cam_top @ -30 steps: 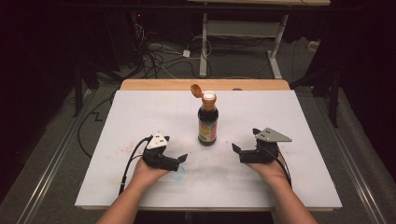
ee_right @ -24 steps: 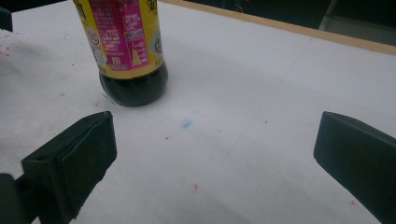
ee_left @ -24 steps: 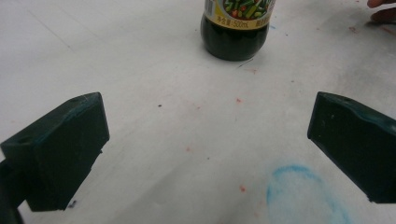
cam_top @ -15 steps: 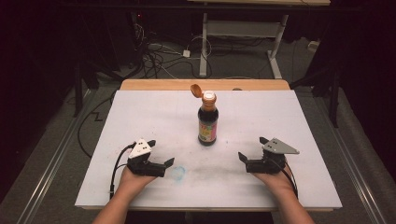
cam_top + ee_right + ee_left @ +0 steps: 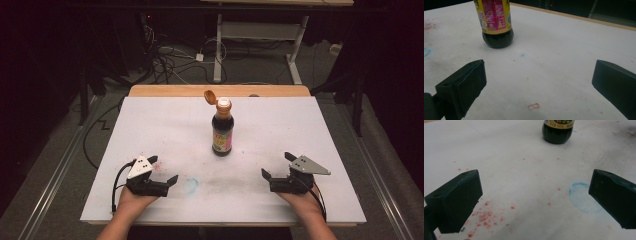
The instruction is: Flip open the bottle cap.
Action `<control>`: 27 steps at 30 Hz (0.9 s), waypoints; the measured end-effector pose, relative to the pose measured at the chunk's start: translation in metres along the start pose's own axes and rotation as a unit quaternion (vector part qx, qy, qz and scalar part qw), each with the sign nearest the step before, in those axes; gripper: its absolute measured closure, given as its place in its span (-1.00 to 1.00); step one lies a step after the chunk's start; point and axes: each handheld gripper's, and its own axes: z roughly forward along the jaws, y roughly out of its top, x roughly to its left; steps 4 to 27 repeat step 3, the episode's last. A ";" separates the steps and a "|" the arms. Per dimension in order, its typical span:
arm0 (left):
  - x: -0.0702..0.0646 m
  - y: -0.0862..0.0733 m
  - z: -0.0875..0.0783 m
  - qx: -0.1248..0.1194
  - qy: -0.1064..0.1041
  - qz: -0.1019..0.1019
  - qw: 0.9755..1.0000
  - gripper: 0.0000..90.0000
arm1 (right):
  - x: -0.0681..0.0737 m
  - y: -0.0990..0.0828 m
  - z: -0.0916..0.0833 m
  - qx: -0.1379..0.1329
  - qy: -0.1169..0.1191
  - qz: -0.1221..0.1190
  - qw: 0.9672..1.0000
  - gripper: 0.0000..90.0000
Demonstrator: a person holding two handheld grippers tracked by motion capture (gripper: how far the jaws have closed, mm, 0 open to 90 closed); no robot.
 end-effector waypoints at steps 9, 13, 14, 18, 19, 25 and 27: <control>0.002 0.002 -0.003 -0.004 0.005 0.002 1.000 -1.00 | 0.002 0.000 -0.001 -0.003 0.002 -0.003 1.000 -0.99; 0.002 0.002 -0.003 -0.004 0.005 0.002 1.000 -1.00 | 0.002 0.000 -0.001 -0.003 0.002 -0.003 1.000 -0.99; 0.002 0.002 -0.003 -0.004 0.005 0.002 1.000 -1.00 | 0.002 0.000 -0.001 -0.003 0.002 -0.003 1.000 -0.99; 0.002 0.002 -0.003 -0.004 0.005 0.002 1.000 -1.00 | 0.002 0.000 -0.001 -0.003 0.002 -0.003 1.000 -0.99; 0.002 0.002 -0.003 -0.004 0.005 0.002 1.000 -1.00 | 0.002 0.000 -0.001 -0.003 0.002 -0.003 1.000 -0.99; 0.002 0.002 -0.003 -0.004 0.005 0.002 1.000 -1.00 | 0.002 0.000 -0.001 -0.003 0.002 -0.003 1.000 -0.99; 0.002 0.002 -0.003 -0.004 0.005 0.002 1.000 -1.00 | 0.002 0.000 -0.001 -0.003 0.002 -0.003 1.000 -0.99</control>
